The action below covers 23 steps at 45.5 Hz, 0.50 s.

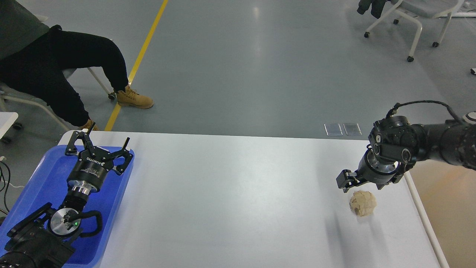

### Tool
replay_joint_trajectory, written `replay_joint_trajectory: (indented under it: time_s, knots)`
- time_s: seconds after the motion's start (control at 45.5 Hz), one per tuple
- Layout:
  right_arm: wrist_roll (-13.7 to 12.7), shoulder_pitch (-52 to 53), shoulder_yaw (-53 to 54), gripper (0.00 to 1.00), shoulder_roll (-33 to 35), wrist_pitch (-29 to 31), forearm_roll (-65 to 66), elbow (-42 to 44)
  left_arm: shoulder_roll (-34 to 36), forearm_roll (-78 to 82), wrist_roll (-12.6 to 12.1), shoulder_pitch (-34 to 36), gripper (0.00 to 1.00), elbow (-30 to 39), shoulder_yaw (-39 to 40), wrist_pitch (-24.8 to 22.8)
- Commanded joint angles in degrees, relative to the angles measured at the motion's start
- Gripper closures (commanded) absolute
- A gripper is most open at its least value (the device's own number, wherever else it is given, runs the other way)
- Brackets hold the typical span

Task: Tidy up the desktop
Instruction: 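Close the right gripper around the beige paper ball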

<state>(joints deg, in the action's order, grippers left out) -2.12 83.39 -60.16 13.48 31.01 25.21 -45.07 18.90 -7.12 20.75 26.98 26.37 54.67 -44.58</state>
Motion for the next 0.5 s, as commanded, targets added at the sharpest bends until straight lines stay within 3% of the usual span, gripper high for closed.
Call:
replay_joint_trajectory:
  time_s: [0.0, 0.483]
  knots:
    - [0.0, -4.5, 0.5, 0.00, 0.0, -3.1, 2.9, 2.9, 0.0, 0.0, 0.0, 0.0, 0.01, 0.0, 0.0, -0.1]
    - [-0.1, -6.9, 0.5, 0.00, -2.0, -4.9, 3.1, 5.0, 0.0, 0.0, 0.0, 0.0, 0.01, 0.0, 0.0, 0.0]
